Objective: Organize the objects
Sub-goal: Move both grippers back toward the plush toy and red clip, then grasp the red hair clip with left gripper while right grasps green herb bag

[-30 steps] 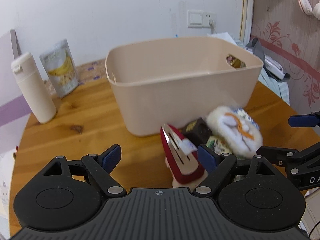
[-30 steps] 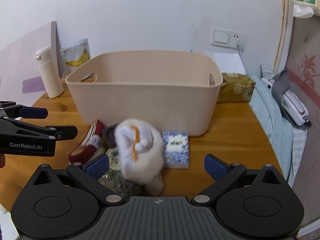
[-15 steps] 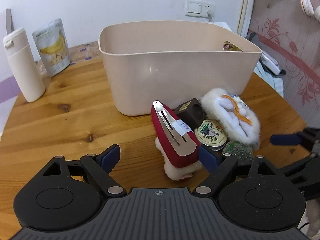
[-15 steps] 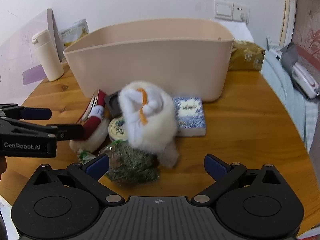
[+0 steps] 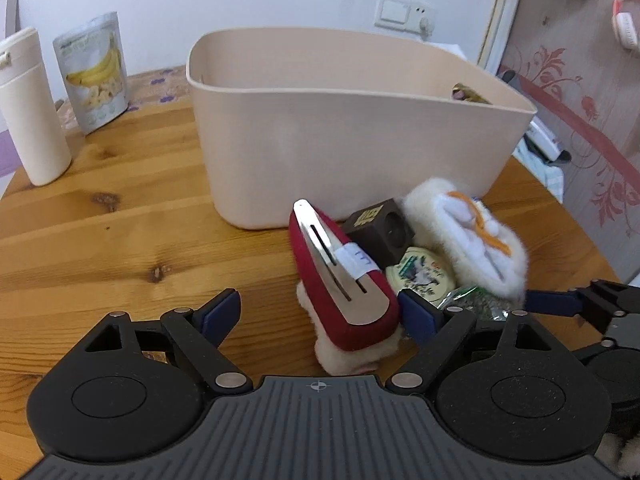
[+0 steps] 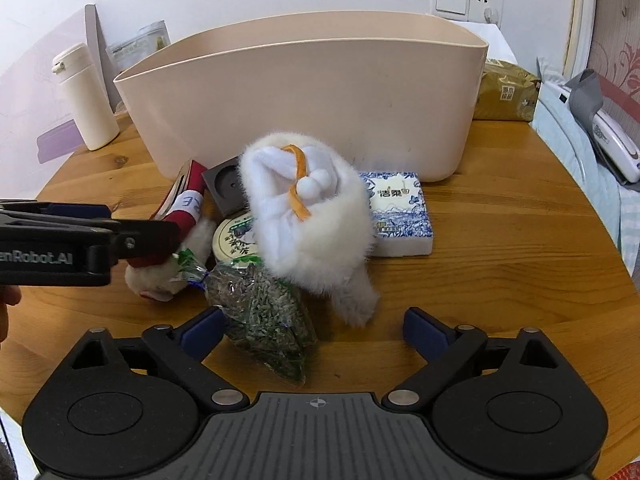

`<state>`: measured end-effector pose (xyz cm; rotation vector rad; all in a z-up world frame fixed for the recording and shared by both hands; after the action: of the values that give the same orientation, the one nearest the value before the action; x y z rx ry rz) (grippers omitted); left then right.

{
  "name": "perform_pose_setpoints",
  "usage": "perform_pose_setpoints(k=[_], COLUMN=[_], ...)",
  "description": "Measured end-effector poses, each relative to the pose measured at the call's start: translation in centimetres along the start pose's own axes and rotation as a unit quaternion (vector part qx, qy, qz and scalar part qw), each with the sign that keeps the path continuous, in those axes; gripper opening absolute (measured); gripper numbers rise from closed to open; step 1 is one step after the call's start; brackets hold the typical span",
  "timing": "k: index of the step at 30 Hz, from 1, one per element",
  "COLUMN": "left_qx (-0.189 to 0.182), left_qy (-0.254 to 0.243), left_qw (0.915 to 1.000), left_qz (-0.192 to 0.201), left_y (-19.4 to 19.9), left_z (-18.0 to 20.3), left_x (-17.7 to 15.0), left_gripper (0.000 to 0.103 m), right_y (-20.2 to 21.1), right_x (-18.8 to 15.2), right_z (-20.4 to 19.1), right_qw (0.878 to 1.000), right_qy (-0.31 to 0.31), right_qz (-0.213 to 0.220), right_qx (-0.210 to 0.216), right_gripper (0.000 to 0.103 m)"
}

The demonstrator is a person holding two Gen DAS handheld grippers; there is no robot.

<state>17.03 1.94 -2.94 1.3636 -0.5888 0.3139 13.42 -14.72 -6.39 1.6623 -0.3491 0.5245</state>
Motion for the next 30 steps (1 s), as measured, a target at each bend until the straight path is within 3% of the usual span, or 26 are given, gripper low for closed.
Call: perform_pose_setpoints(k=[8,15,18,22,25,30], left_qx=[-0.021,-0.019,-0.016,-0.014,-0.011,-0.008], left_qy=[0.0,-0.009,-0.011,-0.01,-0.011,-0.007], left_qw=[0.9998,0.9996,0.9996,0.9997,0.9997,0.9998], left_qz=[-0.007,-0.019,-0.019,-0.018,-0.017,-0.014], left_y=[-0.5,-0.9,-0.9,-0.7,-0.6,-0.2], left_z=[-0.1,0.4,0.5,0.3,0.3,0.0], left_x=[-0.1,-0.3,-0.6,-0.7,-0.9,-1.2], left_gripper=[0.071,0.047,0.045,0.044,0.042,0.041], right_y=[0.3,0.8,1.0,1.1,1.2,1.4], right_x=[-0.2,-0.5,-0.8,-1.0,-1.0,-1.3], right_z=[0.4,1.1,1.3,1.8,2.0,1.9], right_qw=[1.0,1.0,0.999,0.999,0.999,0.999], right_qy=[0.008,0.008,0.017,0.019,0.018,0.019], right_qz=[0.008,0.012,0.015,0.018,0.018,0.021], right_qx=[-0.009,-0.012,-0.027,-0.028,-0.025,-0.022], right_gripper=[0.083,0.063,0.048,0.047,0.036,0.032])
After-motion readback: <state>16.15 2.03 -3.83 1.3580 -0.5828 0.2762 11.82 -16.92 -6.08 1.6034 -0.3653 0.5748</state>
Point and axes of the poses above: each gripper's, at about its wrist camera, not at the fingertips, and y roughly against the way its jaws point, z to its right, x to its top, the point moved 1 cm from there along -y, roughly the way its jaws point, and after that the axes turned 8 degrees about -z, right-handed, at the moved point
